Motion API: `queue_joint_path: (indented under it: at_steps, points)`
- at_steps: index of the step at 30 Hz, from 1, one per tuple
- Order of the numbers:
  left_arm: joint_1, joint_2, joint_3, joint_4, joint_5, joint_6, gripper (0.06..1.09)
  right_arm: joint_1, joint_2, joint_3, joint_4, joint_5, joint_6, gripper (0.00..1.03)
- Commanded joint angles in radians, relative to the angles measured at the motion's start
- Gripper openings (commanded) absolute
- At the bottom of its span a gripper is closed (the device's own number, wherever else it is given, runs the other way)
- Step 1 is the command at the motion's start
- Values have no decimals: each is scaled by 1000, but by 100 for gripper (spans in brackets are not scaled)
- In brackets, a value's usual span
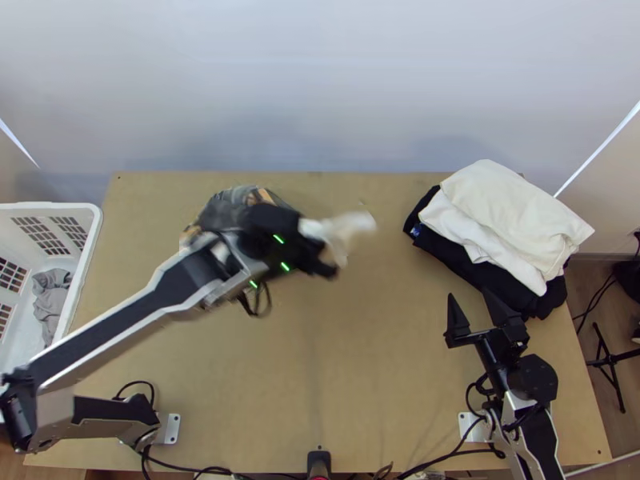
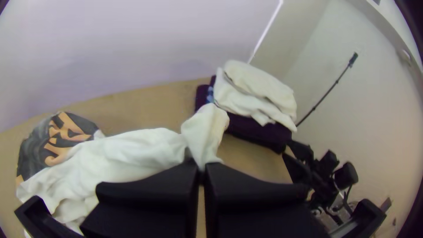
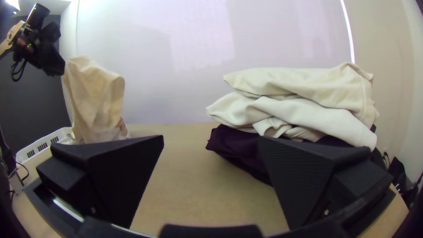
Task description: Fold the t-shirt
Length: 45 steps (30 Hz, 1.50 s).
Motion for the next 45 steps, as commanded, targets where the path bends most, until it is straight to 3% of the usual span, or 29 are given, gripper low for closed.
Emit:
queue_joint_path:
  at_steps: [1,9,23,24,25,28,29,36,45]
  points:
    - [-225,89,-55,32,-3,-8,9,0,1,0,0,0,-1,99]
    - [-309,249,-28,124,-3,-48,9,0,0,0,0,0,-1,99]
    - [-326,426,319,130,-11,-72,9,0,0,0,0,0,-1,99]
    - [-323,436,333,132,-14,-69,12,0,0,0,0,0,-1,99]
    - [-321,436,339,132,-17,-66,28,1,0,0,0,0,-1,99]
    - [-310,411,342,138,-17,-40,100,1,0,0,0,0,-1,99]
    - [-300,399,342,138,-15,-31,105,0,0,0,0,0,-1,99]
    - [-142,281,339,144,-17,-19,105,0,1,0,0,0,-1,99]
    - [226,173,297,63,-17,-11,105,1,0,0,0,0,-1,99]
